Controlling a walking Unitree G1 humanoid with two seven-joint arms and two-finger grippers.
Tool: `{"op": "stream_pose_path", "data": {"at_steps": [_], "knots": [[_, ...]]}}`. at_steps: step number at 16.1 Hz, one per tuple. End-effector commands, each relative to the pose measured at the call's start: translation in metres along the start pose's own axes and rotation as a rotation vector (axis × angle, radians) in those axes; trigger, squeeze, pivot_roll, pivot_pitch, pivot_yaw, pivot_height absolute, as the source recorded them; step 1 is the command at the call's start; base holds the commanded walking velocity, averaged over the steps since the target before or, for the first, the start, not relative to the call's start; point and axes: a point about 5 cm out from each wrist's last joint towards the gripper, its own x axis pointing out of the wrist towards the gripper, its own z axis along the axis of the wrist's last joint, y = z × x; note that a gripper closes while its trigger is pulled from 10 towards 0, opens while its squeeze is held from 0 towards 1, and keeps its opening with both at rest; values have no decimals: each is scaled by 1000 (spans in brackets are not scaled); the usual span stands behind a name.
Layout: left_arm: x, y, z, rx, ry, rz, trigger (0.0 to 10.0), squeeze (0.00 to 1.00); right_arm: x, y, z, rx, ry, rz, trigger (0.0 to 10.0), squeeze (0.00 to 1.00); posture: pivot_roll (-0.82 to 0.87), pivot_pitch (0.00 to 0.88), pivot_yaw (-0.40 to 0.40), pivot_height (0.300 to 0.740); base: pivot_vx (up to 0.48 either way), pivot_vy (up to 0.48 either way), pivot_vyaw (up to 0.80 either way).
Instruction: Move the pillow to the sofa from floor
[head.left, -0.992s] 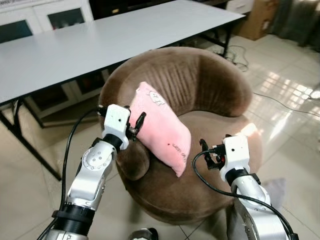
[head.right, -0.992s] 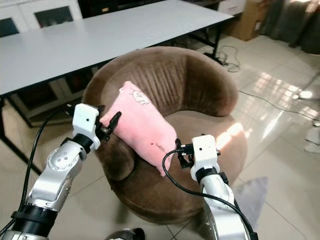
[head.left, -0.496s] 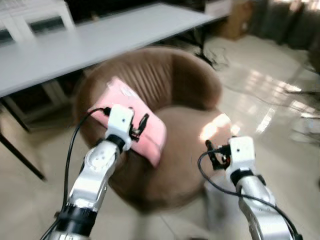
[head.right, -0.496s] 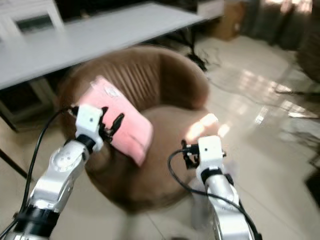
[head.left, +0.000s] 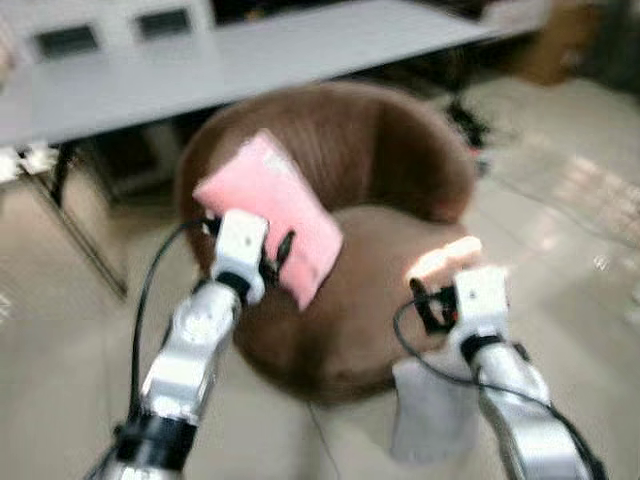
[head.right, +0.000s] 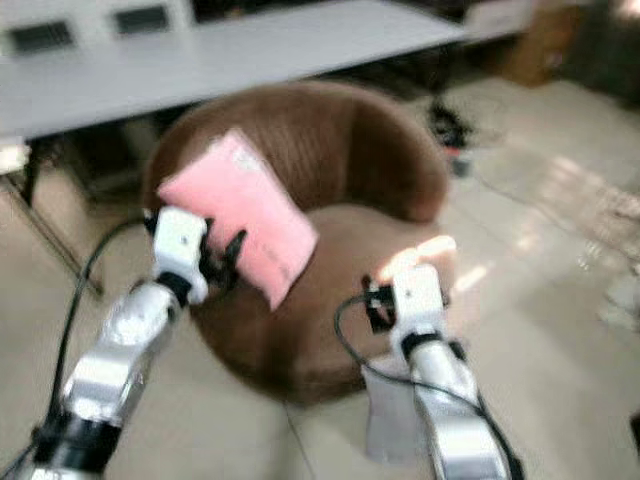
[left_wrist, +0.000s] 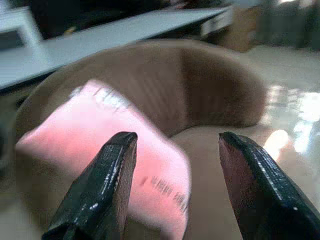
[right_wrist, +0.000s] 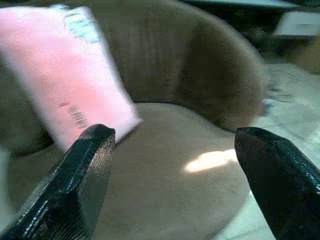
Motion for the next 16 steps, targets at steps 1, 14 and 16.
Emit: {"op": "stream_pose_path", "data": {"at_steps": [1,14,16], "knots": [[0,4,1,10,2,25,10000,0,1,1,3,-8,-10,9,10000,0,-87,0,75,740,0,-480,800],[0,2,-2,5,8,22,10000,0,0,0,2,-5,-9,31,10000,0,-92,0,67,740,0,-480,431],[-1,3,-4,7,9,27,10000,0,0,2,2,-18,-12,44,10000,0,-91,0,67,740,0,-480,0]]}}
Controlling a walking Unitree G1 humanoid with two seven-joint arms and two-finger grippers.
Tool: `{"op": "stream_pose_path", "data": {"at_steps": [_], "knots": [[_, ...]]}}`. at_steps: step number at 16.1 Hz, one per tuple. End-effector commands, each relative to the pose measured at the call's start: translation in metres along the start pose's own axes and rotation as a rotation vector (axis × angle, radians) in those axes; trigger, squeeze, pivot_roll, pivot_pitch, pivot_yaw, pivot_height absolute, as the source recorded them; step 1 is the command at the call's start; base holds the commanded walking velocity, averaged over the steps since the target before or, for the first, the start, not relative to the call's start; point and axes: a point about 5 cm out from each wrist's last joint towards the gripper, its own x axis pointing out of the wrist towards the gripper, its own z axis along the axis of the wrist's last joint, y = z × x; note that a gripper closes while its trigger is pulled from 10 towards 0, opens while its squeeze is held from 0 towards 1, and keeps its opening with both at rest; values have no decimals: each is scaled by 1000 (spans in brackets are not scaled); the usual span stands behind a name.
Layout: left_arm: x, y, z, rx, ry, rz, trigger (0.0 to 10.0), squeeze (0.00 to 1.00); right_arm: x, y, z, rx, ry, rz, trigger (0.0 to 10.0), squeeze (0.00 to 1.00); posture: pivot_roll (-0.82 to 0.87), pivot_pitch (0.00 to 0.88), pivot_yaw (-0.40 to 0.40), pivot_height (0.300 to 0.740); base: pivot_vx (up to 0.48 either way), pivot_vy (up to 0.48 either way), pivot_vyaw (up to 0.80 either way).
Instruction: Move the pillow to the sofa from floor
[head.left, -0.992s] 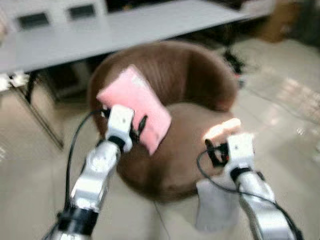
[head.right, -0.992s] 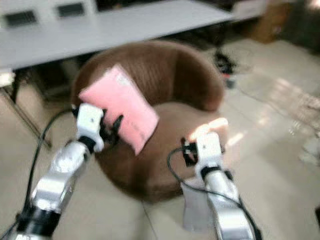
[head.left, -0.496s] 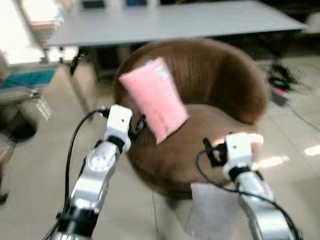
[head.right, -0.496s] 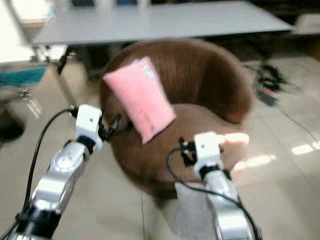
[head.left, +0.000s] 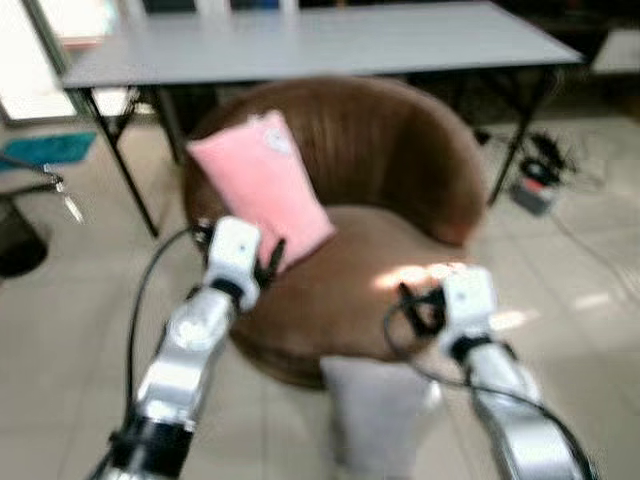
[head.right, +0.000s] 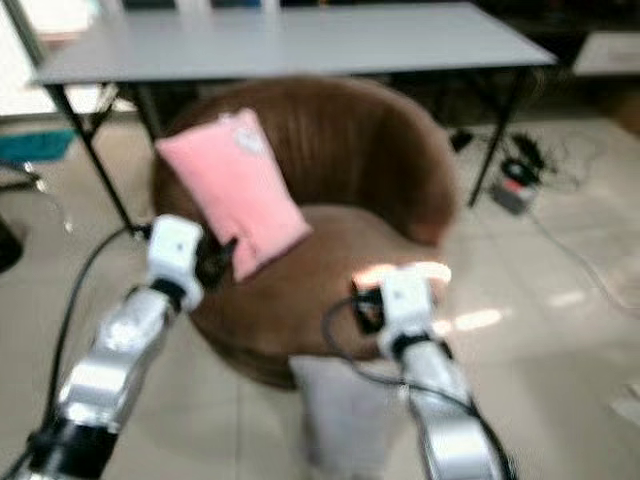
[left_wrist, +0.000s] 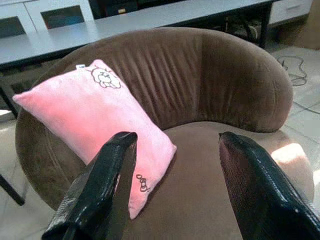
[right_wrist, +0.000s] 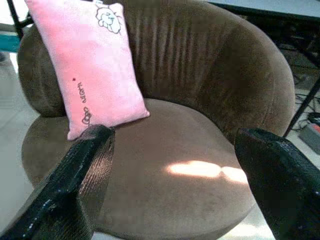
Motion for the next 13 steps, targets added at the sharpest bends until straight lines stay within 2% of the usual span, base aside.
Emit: {"op": "stream_pose_path", "data": {"at_steps": [1,3,13], "knots": [[1,1,2,6,-12,3,10000,0,0,-4,3,-29,-15,0,10000,0,-90,0,67,740,0,-480,0],[-1,3,0,13,-9,12,10000,0,0,-3,3,-35,-15,10,10000,0,-88,0,65,740,0,-480,0],[-12,8,0,27,-35,44,10000,0,2,3,1,-27,-13,58,10000,0,-71,0,61,740,0,-480,800]]}}
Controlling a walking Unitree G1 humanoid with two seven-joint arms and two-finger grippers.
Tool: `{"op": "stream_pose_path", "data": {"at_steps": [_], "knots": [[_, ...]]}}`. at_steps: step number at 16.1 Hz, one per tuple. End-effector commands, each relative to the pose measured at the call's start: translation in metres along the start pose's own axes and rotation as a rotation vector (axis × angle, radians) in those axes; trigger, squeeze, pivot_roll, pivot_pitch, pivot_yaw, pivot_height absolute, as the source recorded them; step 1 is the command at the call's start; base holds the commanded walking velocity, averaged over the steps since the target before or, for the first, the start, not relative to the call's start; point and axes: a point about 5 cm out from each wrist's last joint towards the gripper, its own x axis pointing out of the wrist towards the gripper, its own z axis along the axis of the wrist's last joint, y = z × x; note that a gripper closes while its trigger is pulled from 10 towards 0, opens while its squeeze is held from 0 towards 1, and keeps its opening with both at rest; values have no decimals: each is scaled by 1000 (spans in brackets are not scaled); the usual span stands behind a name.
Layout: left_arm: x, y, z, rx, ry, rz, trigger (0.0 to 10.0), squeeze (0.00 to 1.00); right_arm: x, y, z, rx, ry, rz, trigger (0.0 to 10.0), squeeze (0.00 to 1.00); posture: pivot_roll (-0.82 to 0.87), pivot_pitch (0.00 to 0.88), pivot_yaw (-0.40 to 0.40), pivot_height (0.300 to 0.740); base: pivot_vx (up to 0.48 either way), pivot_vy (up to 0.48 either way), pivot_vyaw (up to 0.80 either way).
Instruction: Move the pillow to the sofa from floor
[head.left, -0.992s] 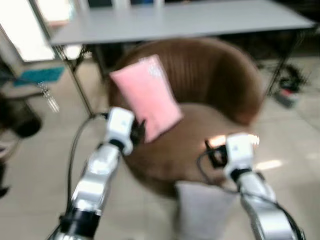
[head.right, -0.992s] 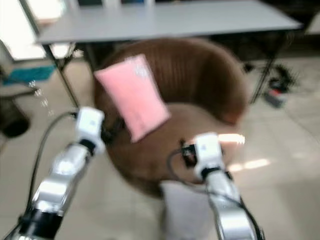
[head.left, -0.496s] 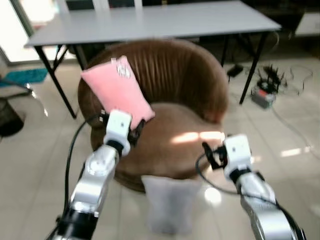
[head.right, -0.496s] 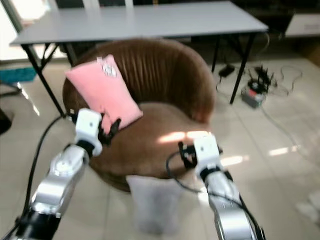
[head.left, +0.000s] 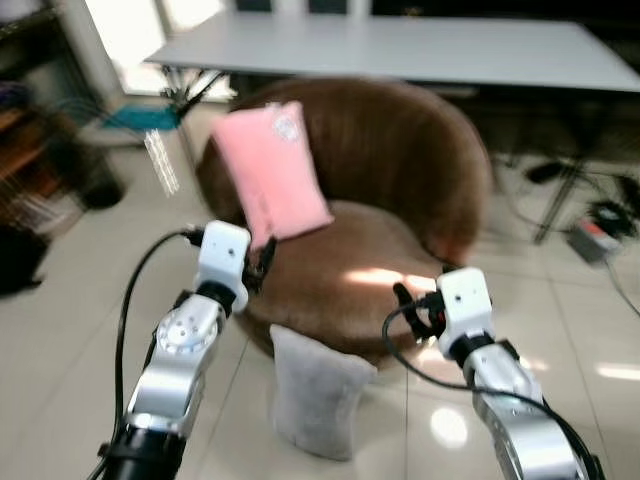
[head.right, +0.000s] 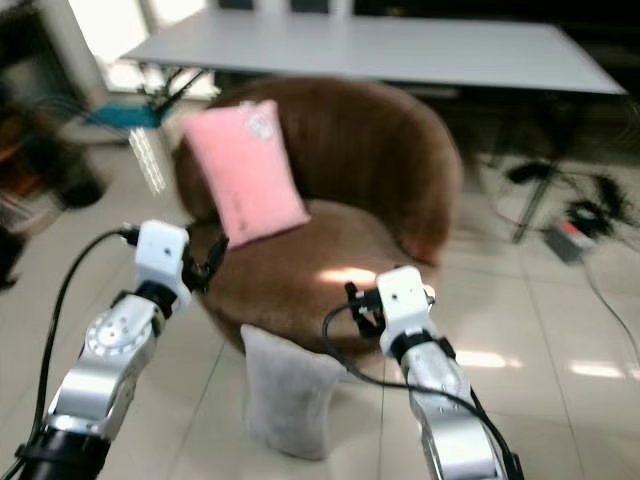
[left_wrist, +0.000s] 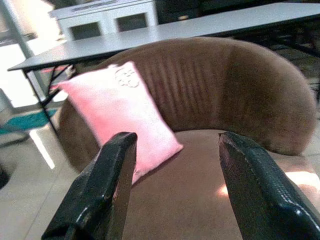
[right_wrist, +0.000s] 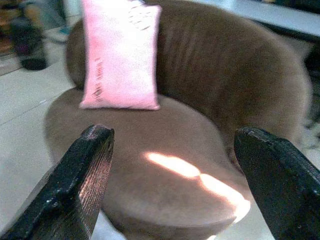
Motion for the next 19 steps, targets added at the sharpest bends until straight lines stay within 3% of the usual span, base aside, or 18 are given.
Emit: {"op": "stream_pose_path", "data": {"at_steps": [1,3,5,16,19], "knots": [[-4,6,-3,15,10,29,10000,0,2,4,2,3,-10,19,10000,0,-70,0,61,740,0,-480,800],[-4,7,0,5,-16,37,10000,0,2,3,2,1,-12,10,10000,0,-69,0,61,740,0,-369,800],[-2,9,3,-11,-26,51,10000,0,3,-1,2,50,-17,-24,10000,0,-68,0,64,740,0,0,0],[-2,9,10,-4,-77,57,10000,0,3,0,4,59,-34,-27,10000,0,-70,0,68,740,0,0,0],[-2,8,12,-4,-93,49,10000,0,3,3,4,6,-28,2,10000,0,-70,0,66,740,90,0,417]]}}
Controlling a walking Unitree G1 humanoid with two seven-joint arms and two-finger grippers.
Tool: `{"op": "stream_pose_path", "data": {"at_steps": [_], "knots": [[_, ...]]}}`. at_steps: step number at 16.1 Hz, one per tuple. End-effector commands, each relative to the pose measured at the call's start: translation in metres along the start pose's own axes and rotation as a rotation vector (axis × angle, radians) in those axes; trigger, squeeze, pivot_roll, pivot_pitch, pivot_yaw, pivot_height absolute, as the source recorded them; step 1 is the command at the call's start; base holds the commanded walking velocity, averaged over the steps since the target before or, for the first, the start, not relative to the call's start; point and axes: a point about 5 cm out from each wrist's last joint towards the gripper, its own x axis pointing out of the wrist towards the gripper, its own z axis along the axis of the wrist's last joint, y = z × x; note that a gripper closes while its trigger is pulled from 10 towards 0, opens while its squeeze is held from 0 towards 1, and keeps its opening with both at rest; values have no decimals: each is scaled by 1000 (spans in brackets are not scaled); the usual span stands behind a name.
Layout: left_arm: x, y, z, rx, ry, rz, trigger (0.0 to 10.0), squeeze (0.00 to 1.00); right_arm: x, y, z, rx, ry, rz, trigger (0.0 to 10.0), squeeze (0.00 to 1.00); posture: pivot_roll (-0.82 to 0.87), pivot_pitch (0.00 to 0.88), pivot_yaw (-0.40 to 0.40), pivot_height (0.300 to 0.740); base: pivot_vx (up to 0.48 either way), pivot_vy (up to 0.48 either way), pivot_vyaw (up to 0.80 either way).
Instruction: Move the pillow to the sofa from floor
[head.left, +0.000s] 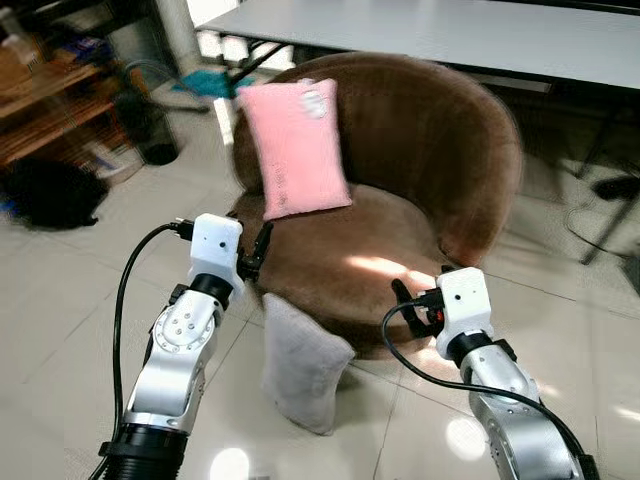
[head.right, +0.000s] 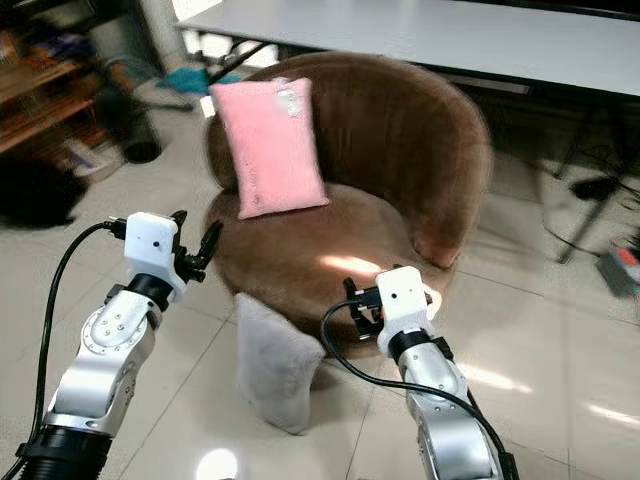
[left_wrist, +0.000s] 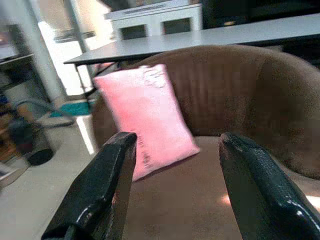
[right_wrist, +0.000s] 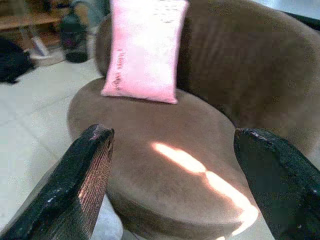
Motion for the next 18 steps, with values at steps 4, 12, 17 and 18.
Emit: {"op": "stream_pose_path", "data": {"at_steps": [4,12,17,18], "knots": [[-2,4,5,4,-24,3,10000,0,2,0,3,30,-16,-11,10000,0,-72,0,66,740,361,0,200],[-2,3,5,1,-26,1,10000,0,2,4,4,-10,-19,33,10000,0,-71,0,61,740,363,0,153],[-2,1,1,-3,-7,-7,10000,0,0,-1,2,23,-10,-2,10000,0,-74,0,61,740,134,0,0],[-2,1,0,1,0,-12,10000,0,-1,0,1,20,-9,3,10000,0,-75,0,61,740,0,0,0]]}}
